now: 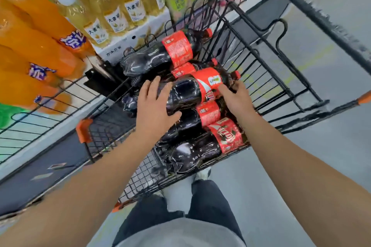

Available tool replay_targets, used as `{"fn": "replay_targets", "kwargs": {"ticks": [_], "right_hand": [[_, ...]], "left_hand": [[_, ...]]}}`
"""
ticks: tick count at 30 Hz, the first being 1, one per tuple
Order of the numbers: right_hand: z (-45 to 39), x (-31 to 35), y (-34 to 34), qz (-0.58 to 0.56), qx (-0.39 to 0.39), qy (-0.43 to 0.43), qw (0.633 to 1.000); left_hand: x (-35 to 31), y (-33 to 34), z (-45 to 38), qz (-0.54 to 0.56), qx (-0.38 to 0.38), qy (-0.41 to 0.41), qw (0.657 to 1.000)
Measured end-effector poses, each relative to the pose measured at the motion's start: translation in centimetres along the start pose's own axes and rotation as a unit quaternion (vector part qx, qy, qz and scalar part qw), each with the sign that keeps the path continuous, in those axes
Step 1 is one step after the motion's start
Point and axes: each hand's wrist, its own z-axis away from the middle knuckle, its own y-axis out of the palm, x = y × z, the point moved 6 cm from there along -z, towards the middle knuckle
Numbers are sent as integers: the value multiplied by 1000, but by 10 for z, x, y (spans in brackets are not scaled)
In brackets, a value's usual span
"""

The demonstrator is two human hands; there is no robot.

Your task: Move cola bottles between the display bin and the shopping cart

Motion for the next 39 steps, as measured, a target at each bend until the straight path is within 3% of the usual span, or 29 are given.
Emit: {"fn": "replay_targets", "kwargs": {"ticks": [3, 7, 12, 22, 29, 34, 39], "right_hand": [[-22, -14, 9, -141, 26, 74, 987], [-47, -21, 26, -299, 60, 137, 943], [-61, -24, 39, -413, 84, 149, 895], [-56, -15, 38, -410, -7, 170, 896], [-46, 1, 42, -444, 6, 146, 884], [-23, 30, 43, -423, -22, 77, 903], [19, 73, 59, -327, -68, 9, 942]], "left_hand": [[3, 3, -1, 16, -15, -15, 1000], [7, 4, -6, 6, -10, -40, 999], [15, -3, -15, 44, -6, -51, 998], [23, 5, 4, 169, -11, -115, 979], [35, 4, 2, 238, -39, -118, 963], [52, -5, 19, 293, -46, -139, 945], [77, -14, 51, 362, -60, -162, 916]]}}
